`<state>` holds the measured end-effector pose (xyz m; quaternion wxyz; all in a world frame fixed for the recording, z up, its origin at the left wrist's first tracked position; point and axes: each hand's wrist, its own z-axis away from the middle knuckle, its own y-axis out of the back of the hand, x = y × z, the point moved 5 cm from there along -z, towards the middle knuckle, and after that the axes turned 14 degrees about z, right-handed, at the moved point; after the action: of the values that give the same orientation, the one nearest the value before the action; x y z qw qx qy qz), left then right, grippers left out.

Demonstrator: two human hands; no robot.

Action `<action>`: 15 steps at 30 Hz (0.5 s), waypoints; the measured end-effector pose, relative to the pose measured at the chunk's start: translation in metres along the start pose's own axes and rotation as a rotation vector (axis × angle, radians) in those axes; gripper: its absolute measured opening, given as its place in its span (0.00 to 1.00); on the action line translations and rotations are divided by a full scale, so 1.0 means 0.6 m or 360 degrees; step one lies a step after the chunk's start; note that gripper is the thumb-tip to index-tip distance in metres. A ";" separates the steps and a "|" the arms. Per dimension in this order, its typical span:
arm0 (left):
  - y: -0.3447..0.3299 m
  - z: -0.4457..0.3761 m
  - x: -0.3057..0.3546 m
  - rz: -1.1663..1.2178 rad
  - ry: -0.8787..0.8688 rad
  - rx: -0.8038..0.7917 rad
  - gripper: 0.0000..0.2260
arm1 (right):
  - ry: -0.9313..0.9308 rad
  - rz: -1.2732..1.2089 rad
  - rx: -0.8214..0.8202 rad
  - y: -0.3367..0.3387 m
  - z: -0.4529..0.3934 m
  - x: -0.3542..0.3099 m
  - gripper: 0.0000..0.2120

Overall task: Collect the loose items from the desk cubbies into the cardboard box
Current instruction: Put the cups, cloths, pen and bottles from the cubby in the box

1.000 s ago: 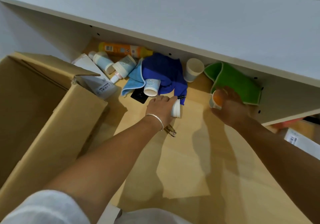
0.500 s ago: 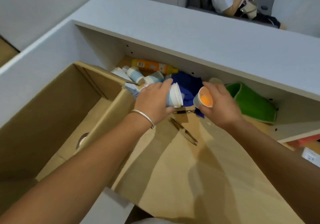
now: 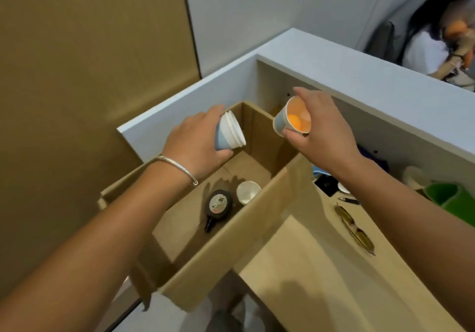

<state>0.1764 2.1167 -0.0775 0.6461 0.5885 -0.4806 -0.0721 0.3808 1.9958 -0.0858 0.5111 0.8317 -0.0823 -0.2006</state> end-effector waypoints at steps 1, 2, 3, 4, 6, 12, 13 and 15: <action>0.003 0.008 -0.020 -0.0020 0.0039 -0.0016 0.35 | 0.0020 -0.0002 -0.0015 -0.010 -0.006 -0.018 0.36; 0.005 0.015 -0.039 -0.0042 0.0076 -0.0032 0.36 | 0.0039 0.0004 -0.0034 -0.022 -0.011 -0.033 0.37; 0.006 0.021 -0.056 -0.0059 0.0110 -0.0049 0.37 | 0.0062 0.0016 -0.0057 -0.035 -0.015 -0.046 0.37; 0.005 0.026 -0.070 -0.0070 0.0140 -0.0066 0.38 | 0.0086 0.0035 -0.0082 -0.048 -0.017 -0.057 0.38; 0.004 0.031 -0.092 -0.0086 0.0174 -0.0084 0.38 | 0.0128 0.0098 -0.0114 -0.072 -0.019 -0.072 0.38; -0.022 0.031 -0.110 -0.0173 0.0164 -0.0108 0.38 | 0.0108 0.0282 -0.0224 -0.118 -0.003 -0.066 0.36; -0.028 0.029 -0.107 -0.0182 0.0154 -0.0117 0.38 | 0.0095 0.0292 -0.0238 -0.121 0.001 -0.062 0.35; -0.043 0.025 -0.095 -0.0178 0.0120 -0.0132 0.37 | 0.0069 0.0290 -0.0246 -0.120 0.010 -0.051 0.34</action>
<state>0.1483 2.1363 -0.1318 0.6825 0.5896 -0.4189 -0.1056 0.3459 2.0349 -0.1441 0.5915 0.7830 -0.1308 -0.1411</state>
